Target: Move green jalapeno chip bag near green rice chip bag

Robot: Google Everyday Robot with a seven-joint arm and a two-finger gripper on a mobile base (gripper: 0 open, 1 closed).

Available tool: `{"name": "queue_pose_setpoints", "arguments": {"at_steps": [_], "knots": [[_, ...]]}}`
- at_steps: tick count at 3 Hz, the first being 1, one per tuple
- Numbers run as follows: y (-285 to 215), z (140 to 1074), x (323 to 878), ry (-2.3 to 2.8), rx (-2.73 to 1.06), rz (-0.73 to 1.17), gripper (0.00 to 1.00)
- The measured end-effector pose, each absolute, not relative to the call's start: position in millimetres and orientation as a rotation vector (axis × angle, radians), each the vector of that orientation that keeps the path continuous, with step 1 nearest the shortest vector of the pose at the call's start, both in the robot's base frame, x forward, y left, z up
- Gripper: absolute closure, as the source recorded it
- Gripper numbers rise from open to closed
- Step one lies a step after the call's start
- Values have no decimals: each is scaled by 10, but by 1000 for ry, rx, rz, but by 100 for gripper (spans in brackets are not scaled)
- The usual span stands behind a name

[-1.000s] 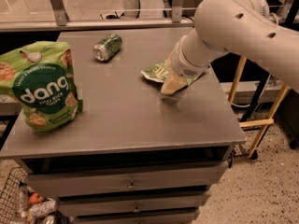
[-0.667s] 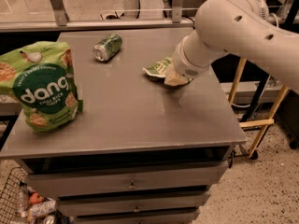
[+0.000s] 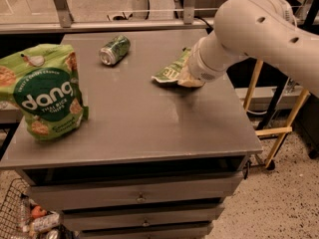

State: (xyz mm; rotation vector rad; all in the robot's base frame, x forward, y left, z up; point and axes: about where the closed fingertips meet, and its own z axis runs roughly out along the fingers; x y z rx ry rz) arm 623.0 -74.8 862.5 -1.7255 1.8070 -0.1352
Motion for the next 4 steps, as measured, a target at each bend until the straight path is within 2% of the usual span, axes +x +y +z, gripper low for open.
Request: {"name": "queue_pose_setpoints", "arguments": {"at_steps": [2,4], "knots": [[-501,9484,5823,1513,-1715,-106,100],[-457,9582,5696,1448,-1718,-67,100]]}}
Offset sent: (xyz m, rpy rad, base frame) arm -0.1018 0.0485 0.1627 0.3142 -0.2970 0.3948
